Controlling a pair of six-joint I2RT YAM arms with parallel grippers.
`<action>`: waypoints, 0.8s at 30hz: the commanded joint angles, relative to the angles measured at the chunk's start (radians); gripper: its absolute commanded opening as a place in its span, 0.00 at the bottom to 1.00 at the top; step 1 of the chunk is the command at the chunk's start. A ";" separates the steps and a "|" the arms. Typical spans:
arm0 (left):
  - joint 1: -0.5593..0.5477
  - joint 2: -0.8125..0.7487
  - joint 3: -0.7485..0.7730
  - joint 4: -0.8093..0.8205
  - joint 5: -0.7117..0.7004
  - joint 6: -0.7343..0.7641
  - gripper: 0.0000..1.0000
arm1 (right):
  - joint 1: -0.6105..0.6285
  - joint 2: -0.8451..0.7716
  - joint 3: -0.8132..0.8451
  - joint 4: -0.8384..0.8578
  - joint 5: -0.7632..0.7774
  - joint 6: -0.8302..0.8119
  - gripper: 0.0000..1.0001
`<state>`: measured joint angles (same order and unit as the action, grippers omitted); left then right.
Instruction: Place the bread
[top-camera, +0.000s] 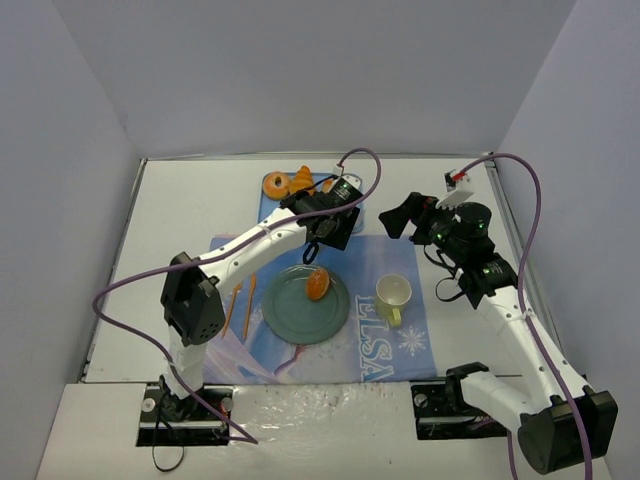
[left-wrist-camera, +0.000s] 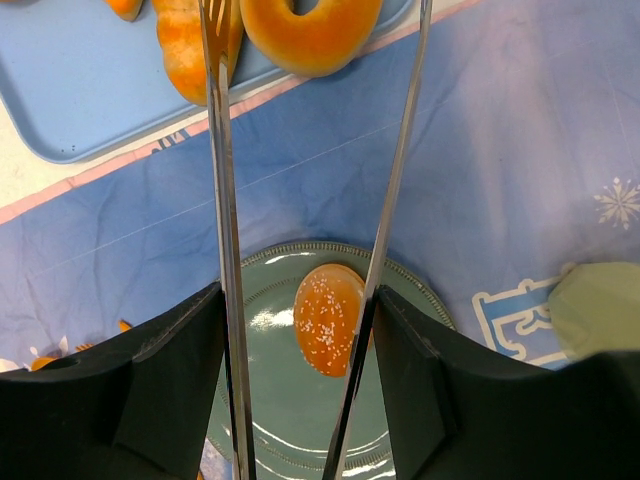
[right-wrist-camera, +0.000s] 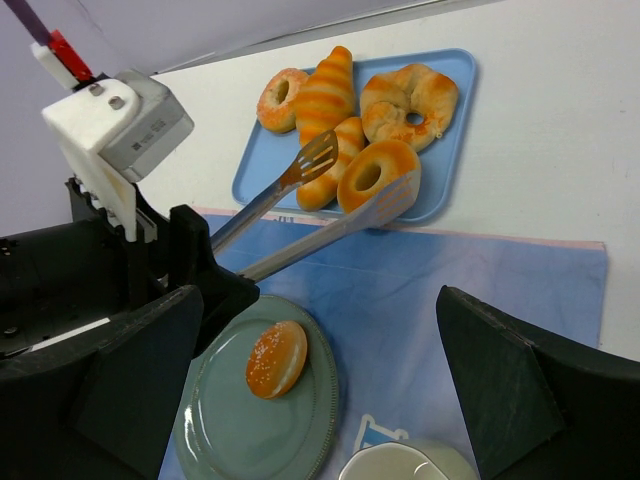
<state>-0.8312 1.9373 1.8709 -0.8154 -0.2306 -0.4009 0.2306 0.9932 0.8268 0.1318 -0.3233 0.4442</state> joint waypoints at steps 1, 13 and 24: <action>0.018 0.004 0.060 0.010 -0.031 0.022 0.53 | 0.005 0.008 0.026 0.088 0.000 -0.010 1.00; 0.034 0.052 0.059 0.019 -0.033 0.033 0.53 | 0.005 0.006 0.023 0.086 0.000 -0.012 1.00; 0.034 0.049 0.047 0.030 -0.006 0.036 0.42 | 0.004 0.004 0.024 0.082 0.002 -0.013 1.00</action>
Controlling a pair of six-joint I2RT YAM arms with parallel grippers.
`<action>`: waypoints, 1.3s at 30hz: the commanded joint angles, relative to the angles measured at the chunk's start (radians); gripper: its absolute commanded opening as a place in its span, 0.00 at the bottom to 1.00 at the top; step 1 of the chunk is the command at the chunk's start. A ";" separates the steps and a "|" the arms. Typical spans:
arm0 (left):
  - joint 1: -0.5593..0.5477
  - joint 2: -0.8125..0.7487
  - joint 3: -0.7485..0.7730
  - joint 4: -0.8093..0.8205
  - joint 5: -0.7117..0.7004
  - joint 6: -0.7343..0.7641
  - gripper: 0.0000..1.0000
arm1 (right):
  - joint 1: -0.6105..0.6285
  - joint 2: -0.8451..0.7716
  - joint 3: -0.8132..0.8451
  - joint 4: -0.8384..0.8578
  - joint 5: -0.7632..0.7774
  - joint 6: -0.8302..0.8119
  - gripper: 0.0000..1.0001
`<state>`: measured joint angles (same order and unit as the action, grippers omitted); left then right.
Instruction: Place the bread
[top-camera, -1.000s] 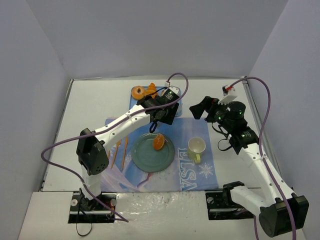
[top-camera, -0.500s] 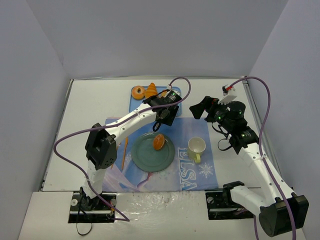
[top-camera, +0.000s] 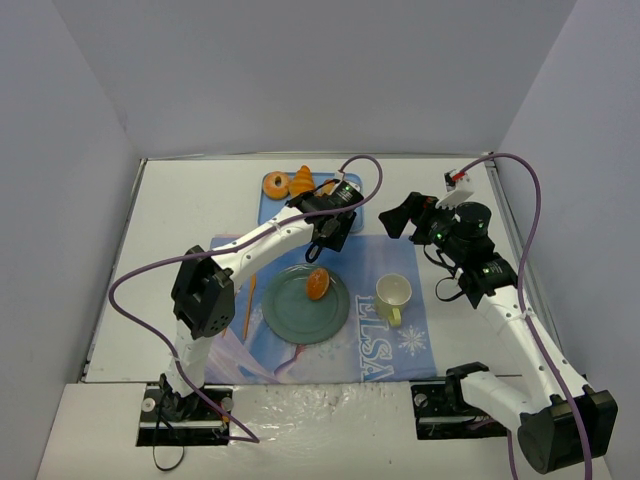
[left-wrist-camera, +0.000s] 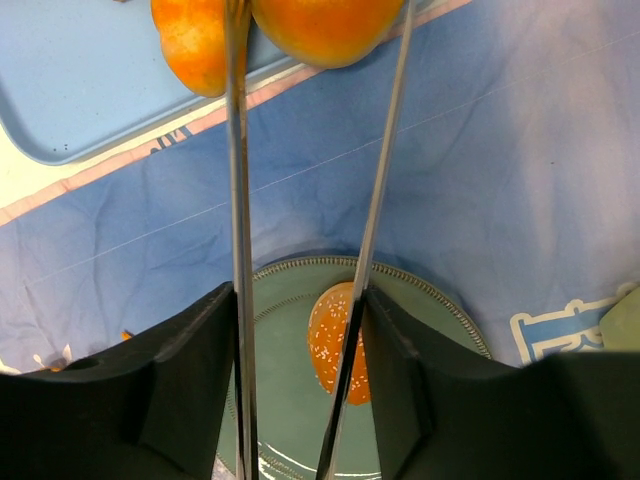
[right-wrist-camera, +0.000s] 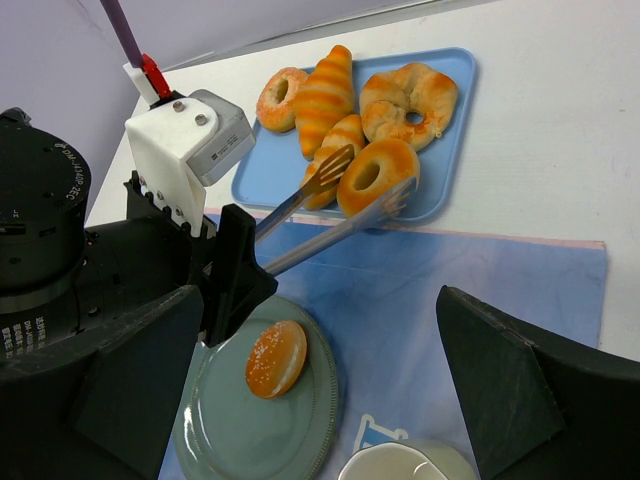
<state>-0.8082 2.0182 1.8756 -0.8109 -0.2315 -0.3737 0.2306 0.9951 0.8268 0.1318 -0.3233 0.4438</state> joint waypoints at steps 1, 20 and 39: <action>0.011 -0.033 0.039 0.025 -0.004 0.010 0.40 | 0.004 0.001 0.025 0.080 0.004 -0.013 1.00; -0.018 -0.198 0.005 0.009 -0.032 0.016 0.22 | 0.006 0.007 0.036 0.073 0.006 -0.017 1.00; -0.072 -0.694 -0.449 -0.025 -0.079 -0.129 0.22 | 0.009 0.040 0.034 0.095 -0.001 -0.016 1.00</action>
<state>-0.8611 1.4403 1.4670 -0.8356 -0.2664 -0.4400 0.2306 1.0259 0.8272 0.1318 -0.3229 0.4408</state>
